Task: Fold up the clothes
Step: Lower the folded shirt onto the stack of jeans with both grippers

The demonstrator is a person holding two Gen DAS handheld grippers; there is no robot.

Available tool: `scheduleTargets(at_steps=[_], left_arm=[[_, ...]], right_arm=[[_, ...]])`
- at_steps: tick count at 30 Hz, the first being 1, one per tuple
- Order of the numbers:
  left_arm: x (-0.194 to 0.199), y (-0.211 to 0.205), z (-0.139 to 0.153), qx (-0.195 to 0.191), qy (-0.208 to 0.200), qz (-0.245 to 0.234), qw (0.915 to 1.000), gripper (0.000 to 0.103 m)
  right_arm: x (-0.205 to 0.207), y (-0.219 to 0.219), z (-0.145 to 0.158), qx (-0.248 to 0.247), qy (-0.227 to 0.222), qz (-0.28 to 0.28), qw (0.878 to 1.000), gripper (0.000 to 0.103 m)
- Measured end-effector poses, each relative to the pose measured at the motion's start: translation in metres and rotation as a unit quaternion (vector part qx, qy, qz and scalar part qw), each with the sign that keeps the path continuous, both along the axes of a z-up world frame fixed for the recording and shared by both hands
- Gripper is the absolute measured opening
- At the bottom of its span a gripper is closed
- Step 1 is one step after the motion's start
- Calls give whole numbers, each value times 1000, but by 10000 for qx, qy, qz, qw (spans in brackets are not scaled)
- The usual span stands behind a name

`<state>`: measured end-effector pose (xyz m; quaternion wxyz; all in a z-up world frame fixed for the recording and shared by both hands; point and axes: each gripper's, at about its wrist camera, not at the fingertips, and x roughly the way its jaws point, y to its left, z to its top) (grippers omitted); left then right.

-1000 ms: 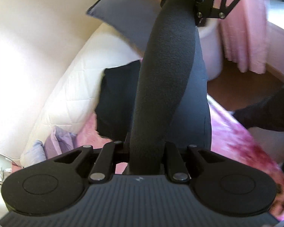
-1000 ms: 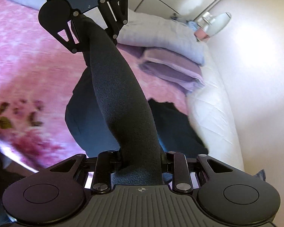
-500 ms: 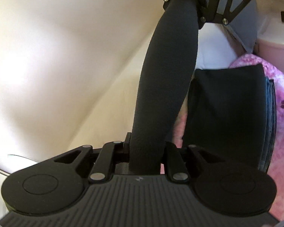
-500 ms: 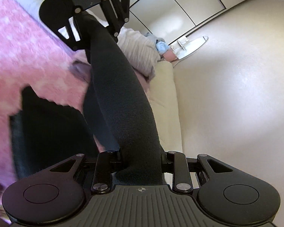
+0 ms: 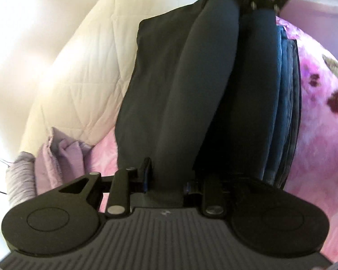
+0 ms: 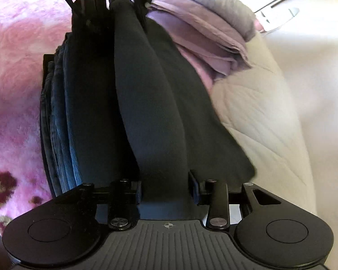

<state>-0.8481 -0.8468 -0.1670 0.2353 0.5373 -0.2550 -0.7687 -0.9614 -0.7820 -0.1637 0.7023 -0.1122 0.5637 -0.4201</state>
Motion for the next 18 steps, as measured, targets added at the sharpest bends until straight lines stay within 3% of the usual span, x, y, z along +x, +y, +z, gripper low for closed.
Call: scheduleTargets(at_steps=[4, 6, 9, 12, 15, 18], left_arm=[[-2, 4, -16, -10, -200, -73, 9998, 15], [-5, 8, -15, -76, -192, -47, 9998, 13], [-3, 19, -8, -160, -100, 8, 9998, 12], [1, 30, -12, -157, -125, -3, 9998, 12], [-3, 35, -36, -228, -348, -46, 9991, 11], [0, 32, -33, -251, -392, -91, 9989, 12]], right_arm=[[-1, 6, 1, 162, 53, -77, 9998, 38], [0, -1, -2, 252, 36, -113, 9996, 29], [1, -10, -3, 351, 8, -168, 9992, 25], [-2, 0, 5, 152, 37, -147, 9998, 25], [-4, 8, -22, 302, 299, 43, 9991, 28], [2, 11, -32, 194, 673, 109, 9975, 37]])
